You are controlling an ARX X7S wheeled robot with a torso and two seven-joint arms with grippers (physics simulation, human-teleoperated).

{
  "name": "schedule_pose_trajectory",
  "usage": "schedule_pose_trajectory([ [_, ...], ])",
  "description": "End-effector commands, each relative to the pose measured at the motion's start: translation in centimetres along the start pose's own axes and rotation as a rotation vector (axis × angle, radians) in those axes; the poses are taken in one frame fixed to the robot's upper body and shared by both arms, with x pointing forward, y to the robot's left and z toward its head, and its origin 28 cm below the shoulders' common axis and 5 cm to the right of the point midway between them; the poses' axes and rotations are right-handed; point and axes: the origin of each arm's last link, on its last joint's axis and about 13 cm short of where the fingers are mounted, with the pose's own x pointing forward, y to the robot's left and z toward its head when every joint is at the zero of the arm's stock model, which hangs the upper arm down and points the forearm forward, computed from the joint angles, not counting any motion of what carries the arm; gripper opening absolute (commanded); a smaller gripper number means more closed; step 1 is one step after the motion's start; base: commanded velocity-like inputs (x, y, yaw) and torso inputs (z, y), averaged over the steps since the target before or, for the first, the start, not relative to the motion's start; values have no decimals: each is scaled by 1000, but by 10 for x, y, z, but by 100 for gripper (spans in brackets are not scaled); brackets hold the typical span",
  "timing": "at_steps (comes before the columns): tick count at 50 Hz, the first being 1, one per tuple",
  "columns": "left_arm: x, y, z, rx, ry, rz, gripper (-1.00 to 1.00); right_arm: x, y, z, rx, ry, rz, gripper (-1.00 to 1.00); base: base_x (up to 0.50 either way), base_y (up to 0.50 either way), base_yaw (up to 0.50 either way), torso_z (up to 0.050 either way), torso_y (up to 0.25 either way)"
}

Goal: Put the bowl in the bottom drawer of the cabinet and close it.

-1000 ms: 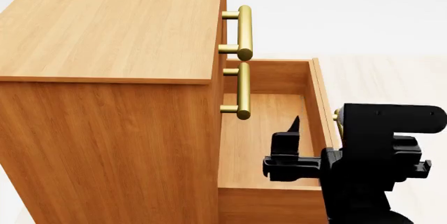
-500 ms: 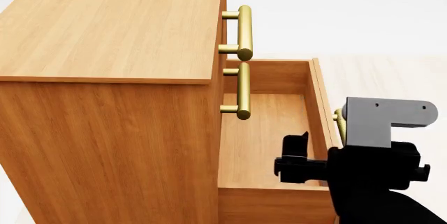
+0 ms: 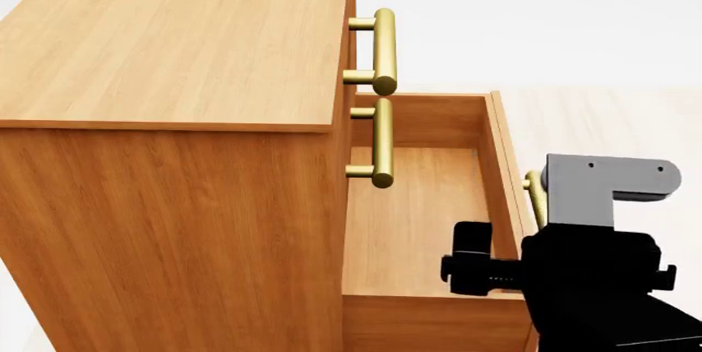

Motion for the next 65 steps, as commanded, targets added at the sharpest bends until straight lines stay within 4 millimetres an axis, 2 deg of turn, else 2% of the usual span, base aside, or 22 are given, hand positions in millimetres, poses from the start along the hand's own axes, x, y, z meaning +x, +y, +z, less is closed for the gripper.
schedule_pose_trajectory([
  [1,0,1,-2,-1,-1,0,100,6,-4,-2,-9,54,10,100,0,0,0,0,0],
  [18,0,1,-1,-1,0,1,100,23,-9,-18,-1,119,-9,100,0,0,0,0,0],
  [29,1,1,-1,-2,0,1,100,26,-11,-17,17,118,-29,100,0,0,0,0,0],
  [37,0,0,-1,-1,0,2,100,30,-20,-17,36,101,-137,100,0,0,0,0,0],
  [65,0,0,0,-1,0,4,100,33,-29,-21,19,99,-184,100,0,0,0,0,0],
])
